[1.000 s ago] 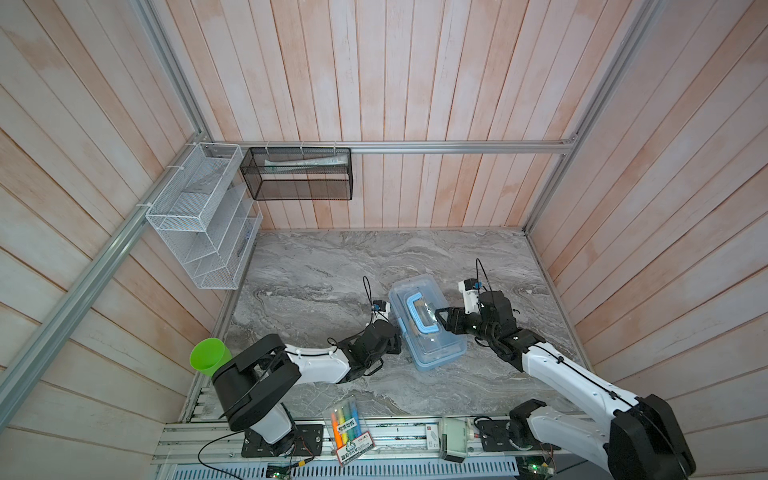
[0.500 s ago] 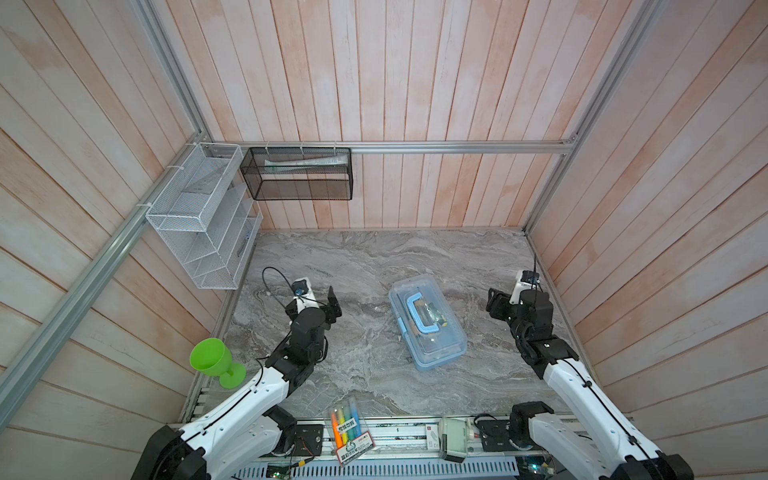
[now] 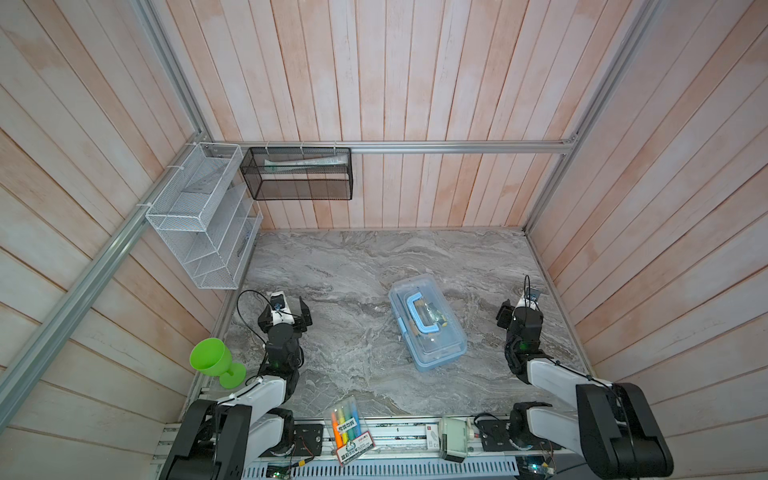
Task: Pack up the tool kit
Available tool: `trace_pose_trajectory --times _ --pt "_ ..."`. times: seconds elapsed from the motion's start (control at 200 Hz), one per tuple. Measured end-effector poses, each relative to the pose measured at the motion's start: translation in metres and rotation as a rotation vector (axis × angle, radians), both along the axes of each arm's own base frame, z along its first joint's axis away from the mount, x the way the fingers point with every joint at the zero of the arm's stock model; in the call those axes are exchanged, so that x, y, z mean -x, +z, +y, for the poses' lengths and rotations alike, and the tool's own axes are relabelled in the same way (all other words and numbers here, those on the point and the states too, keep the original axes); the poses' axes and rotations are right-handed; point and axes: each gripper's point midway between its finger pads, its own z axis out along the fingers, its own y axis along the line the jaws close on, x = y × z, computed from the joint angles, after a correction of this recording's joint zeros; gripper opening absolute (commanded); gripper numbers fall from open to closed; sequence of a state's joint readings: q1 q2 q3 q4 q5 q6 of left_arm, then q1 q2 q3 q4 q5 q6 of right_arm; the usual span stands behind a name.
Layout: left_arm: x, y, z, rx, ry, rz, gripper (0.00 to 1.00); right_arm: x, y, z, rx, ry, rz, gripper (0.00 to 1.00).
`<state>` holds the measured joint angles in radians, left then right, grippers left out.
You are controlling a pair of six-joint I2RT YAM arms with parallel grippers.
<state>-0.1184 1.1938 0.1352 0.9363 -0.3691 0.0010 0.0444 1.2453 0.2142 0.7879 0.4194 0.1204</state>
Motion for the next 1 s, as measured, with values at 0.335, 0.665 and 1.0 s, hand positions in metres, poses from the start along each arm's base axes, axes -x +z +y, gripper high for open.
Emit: trace_pose_trajectory --times 0.335,0.665,1.0 --pt "-0.040 -0.022 -0.012 0.008 -0.117 0.036 1.00 -0.024 -0.004 0.026 0.044 0.177 -0.116 0.98" --pt "-0.048 -0.020 -0.001 0.046 -0.085 0.015 1.00 -0.032 0.010 0.027 0.048 0.184 -0.154 0.98" --pt "-0.048 -0.020 -0.001 0.052 -0.085 0.013 1.00 -0.032 0.009 0.027 0.048 0.184 -0.152 0.98"
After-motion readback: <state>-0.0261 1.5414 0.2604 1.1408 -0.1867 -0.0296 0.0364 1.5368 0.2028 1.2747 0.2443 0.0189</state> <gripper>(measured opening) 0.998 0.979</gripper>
